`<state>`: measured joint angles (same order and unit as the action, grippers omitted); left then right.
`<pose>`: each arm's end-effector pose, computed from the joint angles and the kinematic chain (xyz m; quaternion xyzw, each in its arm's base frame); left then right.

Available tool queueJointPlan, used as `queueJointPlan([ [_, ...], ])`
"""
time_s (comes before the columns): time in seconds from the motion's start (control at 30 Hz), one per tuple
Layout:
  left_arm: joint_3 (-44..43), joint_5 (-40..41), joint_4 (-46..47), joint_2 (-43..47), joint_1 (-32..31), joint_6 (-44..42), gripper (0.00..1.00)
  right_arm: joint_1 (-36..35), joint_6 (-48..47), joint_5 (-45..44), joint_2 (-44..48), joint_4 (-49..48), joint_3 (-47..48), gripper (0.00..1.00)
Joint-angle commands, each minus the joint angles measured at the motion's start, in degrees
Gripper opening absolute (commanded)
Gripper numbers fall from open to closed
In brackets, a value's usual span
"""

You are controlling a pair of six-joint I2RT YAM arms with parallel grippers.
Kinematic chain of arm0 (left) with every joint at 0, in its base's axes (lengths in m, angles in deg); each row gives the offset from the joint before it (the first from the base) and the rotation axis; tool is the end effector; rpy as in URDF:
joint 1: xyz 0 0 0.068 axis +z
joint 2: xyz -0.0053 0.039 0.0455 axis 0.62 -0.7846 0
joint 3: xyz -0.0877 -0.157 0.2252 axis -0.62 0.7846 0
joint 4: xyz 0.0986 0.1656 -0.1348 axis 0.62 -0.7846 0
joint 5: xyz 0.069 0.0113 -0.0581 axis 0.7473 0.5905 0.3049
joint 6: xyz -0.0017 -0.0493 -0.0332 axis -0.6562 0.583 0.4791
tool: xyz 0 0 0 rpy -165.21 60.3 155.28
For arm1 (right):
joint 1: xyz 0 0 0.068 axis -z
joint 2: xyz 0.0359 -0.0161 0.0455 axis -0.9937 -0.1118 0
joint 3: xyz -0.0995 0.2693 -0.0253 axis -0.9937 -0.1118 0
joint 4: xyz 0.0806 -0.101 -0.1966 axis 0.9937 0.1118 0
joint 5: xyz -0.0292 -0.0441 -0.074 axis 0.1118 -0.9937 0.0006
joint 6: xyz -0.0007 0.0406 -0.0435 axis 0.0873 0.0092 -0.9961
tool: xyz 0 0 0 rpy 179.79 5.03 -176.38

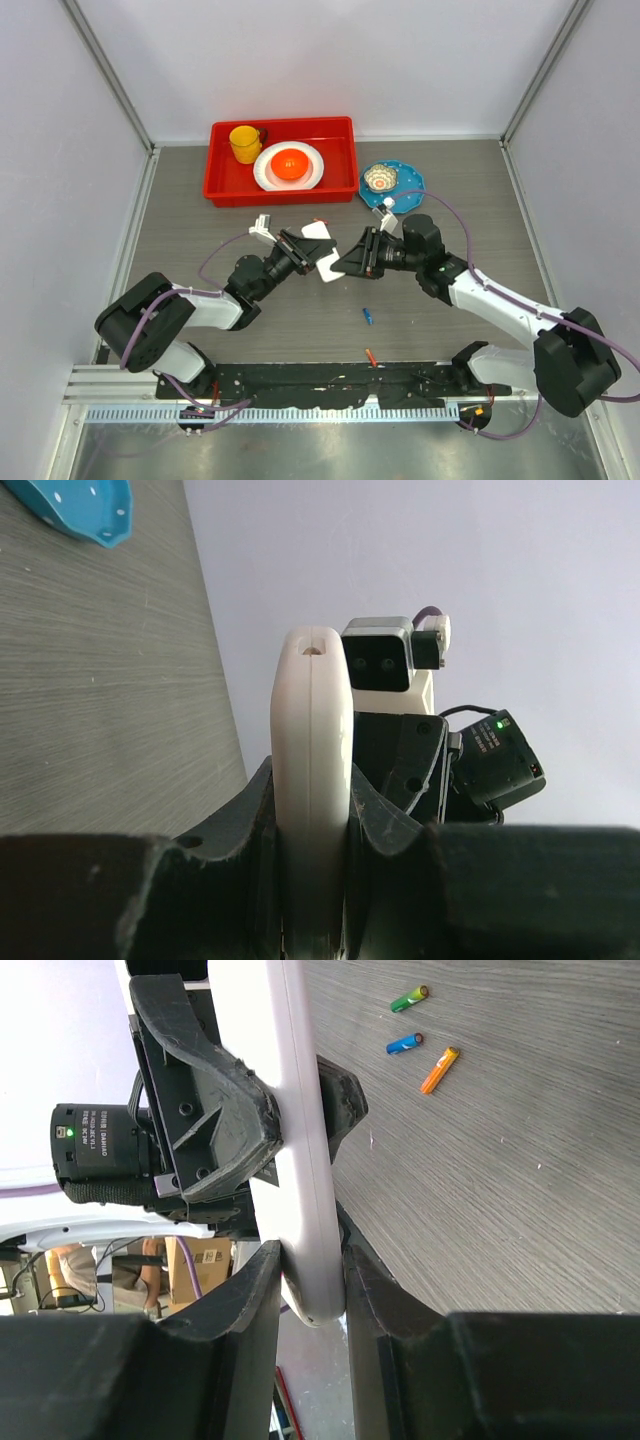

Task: Load the batteries into the remote control
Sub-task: Load the battery cover into the remote control.

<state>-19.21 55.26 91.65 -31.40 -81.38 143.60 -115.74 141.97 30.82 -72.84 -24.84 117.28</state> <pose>0.1872 -0.1797 0.2373 -0.1933 0.6324 -0.6778 0.3213 0.1826 0.1450 0.2700 -0.0183 0.8018 0.5560 0.2185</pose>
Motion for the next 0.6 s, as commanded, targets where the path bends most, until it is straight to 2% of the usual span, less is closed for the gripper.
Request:
queueJointPlan([
  [0.0, 0.1, -18.8, 16.9, 2.3, -7.6, 1.5, 0.0, 2.9, -0.3, -16.3, -2.9, -9.5, 5.7, 0.11],
  [0.23, 0.1, -18.1, 16.9, 2.2, -7.6, 1.5, 0.0, 3.2, -0.9, -13.3, -3.2, -9.6, 5.8, 0.26],
  [0.5, 0.7, -16.9, 16.2, 3.3, -6.2, 0.4, 0.0, 3.2, -6.0, 0.2, -0.8, -5.8, 7.4, 0.51],
  [0.57, 0.7, -16.9, 15.8, 3.5, -5.7, 0.1, 0.0, 3.2, -6.3, 1.2, 0.8, -4.5, 7.6, 0.53],
])
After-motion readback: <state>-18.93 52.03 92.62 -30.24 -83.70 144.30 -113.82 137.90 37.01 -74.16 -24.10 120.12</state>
